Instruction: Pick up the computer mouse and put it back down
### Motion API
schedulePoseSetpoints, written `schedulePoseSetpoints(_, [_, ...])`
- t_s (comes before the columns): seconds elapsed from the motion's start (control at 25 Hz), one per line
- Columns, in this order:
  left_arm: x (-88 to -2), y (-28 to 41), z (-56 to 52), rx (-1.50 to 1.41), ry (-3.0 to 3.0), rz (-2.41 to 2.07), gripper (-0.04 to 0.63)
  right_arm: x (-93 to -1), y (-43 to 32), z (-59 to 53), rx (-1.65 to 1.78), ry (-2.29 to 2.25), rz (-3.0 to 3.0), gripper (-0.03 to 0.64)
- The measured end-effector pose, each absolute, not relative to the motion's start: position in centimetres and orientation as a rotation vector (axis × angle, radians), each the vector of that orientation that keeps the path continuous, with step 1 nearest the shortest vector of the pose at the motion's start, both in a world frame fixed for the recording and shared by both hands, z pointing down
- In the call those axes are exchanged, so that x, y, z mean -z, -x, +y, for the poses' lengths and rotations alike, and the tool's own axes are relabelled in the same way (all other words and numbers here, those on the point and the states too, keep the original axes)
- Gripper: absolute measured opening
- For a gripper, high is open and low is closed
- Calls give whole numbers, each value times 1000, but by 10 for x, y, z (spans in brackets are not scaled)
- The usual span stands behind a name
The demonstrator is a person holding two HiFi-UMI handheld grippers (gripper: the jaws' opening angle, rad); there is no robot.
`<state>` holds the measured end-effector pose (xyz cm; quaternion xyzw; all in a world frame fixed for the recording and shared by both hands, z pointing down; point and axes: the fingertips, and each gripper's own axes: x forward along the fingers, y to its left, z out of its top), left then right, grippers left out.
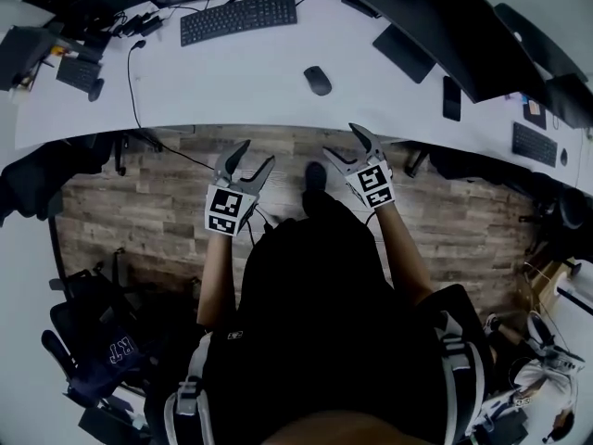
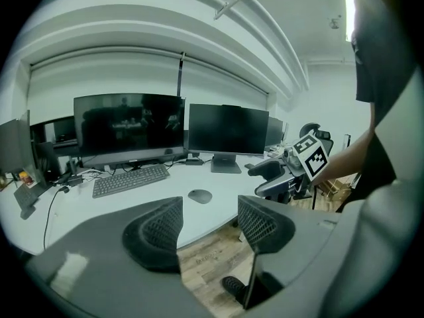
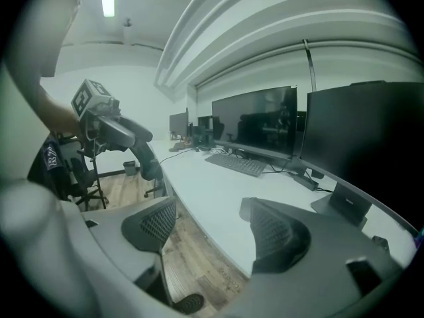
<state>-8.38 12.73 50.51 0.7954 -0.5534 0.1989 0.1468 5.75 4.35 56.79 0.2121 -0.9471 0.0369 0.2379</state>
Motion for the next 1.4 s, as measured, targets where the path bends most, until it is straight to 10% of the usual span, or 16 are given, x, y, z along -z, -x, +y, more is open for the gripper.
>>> schedulePoseSetpoints(1.4, [-502,141,-2,-589,-2340,-1533,259,-589,-9,-54,-205,-580,-2528,348])
